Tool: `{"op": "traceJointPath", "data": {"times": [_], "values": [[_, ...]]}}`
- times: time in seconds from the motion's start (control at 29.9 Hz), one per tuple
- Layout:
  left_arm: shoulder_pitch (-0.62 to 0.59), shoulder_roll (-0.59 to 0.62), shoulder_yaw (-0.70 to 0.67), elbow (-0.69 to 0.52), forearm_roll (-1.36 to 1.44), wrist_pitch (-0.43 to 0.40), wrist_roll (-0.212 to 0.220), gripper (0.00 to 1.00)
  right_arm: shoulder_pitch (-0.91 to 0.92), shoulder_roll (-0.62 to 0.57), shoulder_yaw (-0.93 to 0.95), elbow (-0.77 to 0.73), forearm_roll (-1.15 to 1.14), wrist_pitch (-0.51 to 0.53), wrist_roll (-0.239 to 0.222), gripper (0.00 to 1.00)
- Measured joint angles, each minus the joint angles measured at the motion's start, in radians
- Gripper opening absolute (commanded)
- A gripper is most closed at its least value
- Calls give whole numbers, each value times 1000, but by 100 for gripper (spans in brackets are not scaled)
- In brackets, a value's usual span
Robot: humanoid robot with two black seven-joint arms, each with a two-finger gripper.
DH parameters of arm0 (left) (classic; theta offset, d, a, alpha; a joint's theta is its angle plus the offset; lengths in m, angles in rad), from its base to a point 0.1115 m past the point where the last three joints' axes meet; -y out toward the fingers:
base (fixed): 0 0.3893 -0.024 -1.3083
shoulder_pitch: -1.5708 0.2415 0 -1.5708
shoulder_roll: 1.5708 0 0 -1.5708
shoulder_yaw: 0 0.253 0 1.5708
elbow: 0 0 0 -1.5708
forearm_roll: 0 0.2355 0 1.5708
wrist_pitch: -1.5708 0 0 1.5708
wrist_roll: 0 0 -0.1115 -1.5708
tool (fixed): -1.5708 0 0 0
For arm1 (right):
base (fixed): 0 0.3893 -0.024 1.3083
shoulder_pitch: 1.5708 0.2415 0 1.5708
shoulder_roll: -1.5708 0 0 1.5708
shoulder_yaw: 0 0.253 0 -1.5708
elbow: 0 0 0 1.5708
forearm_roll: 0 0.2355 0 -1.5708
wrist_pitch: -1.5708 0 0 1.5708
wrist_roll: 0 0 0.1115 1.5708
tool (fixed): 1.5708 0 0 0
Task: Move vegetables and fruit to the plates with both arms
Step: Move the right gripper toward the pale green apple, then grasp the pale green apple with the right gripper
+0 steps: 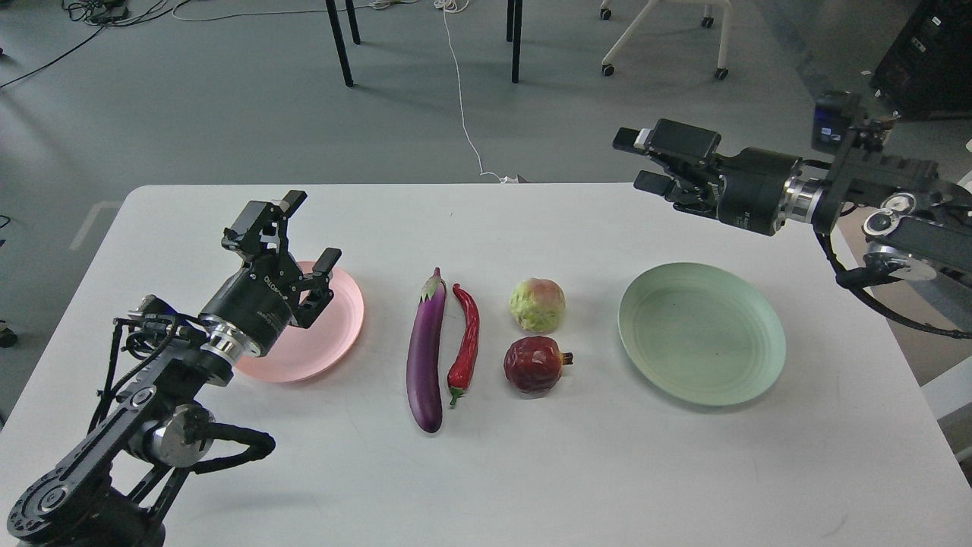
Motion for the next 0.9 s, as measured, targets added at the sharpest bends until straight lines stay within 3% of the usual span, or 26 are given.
{"op": "traceJointPath", "data": {"times": [0.23, 0.37, 0.9], "values": [[4, -4, 1, -9, 0, 0, -2, 98, 202, 299, -384, -139, -198, -1, 0, 98], [6, -5, 1, -9, 0, 2, -15, 98, 223, 426, -493, -217, -254, -4, 0, 98], [6, -4, -3, -9, 0, 0, -20, 98, 120, 613, -553, -419, -273, -78, 0, 97]]}}
